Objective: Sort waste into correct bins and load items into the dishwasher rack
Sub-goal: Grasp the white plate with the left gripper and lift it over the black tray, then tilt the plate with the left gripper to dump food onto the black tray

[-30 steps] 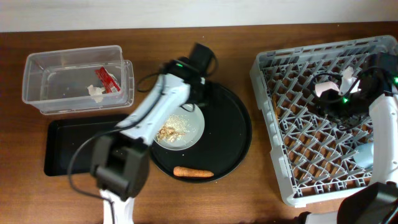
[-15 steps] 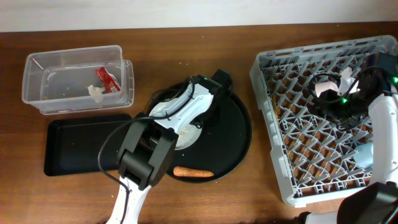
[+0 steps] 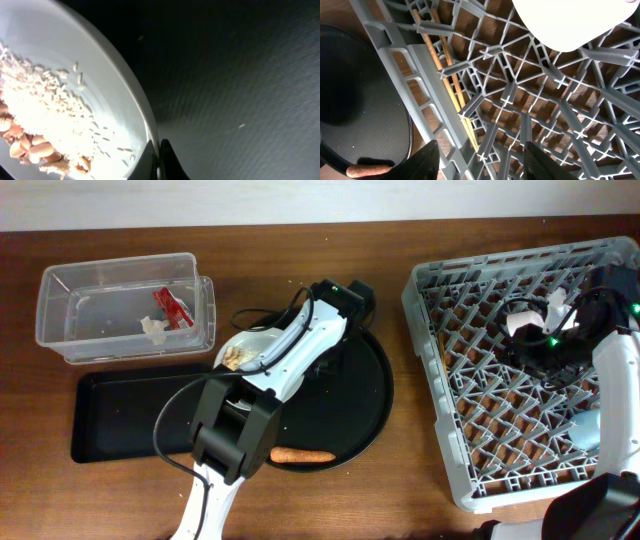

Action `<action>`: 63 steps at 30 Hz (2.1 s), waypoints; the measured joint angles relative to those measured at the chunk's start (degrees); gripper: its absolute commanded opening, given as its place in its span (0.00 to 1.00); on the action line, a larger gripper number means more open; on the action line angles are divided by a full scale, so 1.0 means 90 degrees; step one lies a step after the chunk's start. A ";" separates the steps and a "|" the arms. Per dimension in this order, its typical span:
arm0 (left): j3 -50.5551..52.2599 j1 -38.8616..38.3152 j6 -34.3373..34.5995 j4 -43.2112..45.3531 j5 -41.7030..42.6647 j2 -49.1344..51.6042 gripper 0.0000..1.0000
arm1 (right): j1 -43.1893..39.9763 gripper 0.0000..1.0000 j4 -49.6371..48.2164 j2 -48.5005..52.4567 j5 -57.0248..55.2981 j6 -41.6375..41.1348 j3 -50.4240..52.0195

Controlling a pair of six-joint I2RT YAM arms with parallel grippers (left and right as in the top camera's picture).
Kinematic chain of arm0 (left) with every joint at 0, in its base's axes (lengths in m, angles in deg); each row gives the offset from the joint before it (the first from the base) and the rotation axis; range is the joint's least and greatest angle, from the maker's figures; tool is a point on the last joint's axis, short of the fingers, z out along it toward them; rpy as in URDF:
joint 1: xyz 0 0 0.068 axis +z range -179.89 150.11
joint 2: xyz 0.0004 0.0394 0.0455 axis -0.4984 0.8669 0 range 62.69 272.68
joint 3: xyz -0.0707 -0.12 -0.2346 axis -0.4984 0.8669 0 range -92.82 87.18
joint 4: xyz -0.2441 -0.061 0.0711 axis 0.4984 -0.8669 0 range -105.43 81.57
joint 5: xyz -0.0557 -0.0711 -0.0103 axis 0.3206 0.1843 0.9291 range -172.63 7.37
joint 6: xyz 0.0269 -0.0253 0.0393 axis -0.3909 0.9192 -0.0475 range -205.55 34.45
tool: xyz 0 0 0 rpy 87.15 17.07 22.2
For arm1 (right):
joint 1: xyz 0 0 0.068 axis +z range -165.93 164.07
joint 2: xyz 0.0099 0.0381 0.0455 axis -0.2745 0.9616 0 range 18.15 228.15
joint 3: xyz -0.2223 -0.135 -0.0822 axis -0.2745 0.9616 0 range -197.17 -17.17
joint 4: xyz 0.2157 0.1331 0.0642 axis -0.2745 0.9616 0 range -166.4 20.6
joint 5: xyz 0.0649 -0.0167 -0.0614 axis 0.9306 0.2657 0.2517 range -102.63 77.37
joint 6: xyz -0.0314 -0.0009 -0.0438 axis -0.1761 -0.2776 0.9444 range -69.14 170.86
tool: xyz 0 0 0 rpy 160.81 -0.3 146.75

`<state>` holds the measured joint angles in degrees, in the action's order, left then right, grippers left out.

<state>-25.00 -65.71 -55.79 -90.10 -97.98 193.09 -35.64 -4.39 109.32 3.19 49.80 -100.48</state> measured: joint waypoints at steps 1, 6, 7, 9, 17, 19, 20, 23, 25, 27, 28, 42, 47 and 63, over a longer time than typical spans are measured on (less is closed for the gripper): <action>-0.0002 0.0019 0.0063 -0.0104 -0.0019 -0.0002 0.00 | 0.0000 0.53 0.0000 0.0000 0.0000 0.0000 0.0000; -0.0015 0.0590 0.0488 -0.0959 -0.0180 -0.0498 0.00 | 0.0000 0.53 0.0002 0.0000 -0.0002 0.0002 0.0000; -0.0015 0.0729 0.0486 -0.1061 -0.0180 -0.0627 0.00 | 0.0000 0.53 0.0000 0.0000 -0.0002 0.0002 0.0000; -0.0015 0.1071 0.0406 -0.1103 -0.0117 -0.0957 0.00 | 0.0000 0.54 0.0002 0.0000 -0.0002 0.0000 0.0000; -0.0015 0.2895 -0.0988 -0.0855 0.1564 -0.1479 0.00 | 0.0000 0.53 0.0012 0.0000 -0.0005 0.0000 0.0000; -0.0015 0.3313 -0.1314 -0.0860 0.2038 -0.1479 0.00 | 0.0000 0.53 0.0017 0.0000 -0.0005 0.0005 0.0000; -0.0015 0.3572 -0.1518 -0.0860 0.2283 -0.1479 0.00 | 0.0000 0.53 0.0017 0.0000 -0.0005 0.0002 0.0000; -0.0015 0.4335 -0.2317 -0.0882 0.3257 -0.1479 0.00 | 0.0000 0.53 0.0017 0.0000 -0.0005 0.0000 0.0000; -0.0015 0.4869 -0.2907 -0.0954 0.3978 -0.1479 0.00 | 0.0000 0.53 0.0017 0.0000 -0.0005 0.0002 0.0000; -0.0015 0.5253 -0.3405 -0.1122 0.4563 -0.1479 0.00 | 0.0000 0.53 0.0017 0.0000 -0.0005 0.0002 0.0000; -0.0015 0.5498 -0.3657 -0.1197 0.4879 -0.1479 0.00 | 0.0000 0.53 0.0017 0.0000 -0.0005 -0.0002 0.0000; 0.1149 0.6834 -0.4522 -0.1494 0.6062 -0.1557 0.00 | 0.0000 0.53 0.0114 0.0000 -0.0136 -0.0002 0.0000; 0.1209 0.7380 -0.5535 -0.1661 0.7315 -0.1566 0.00 | 0.0000 0.53 0.0114 0.0000 -0.0151 0.0002 0.0000; 0.1209 0.7541 -0.5697 -0.1642 0.8733 -0.1574 0.00 | 0.0000 0.53 0.0124 0.0000 -0.0177 0.0000 0.0000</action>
<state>-14.12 2.16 -107.07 -104.87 -19.38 178.93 -35.64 -3.27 109.32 1.59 49.80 -100.48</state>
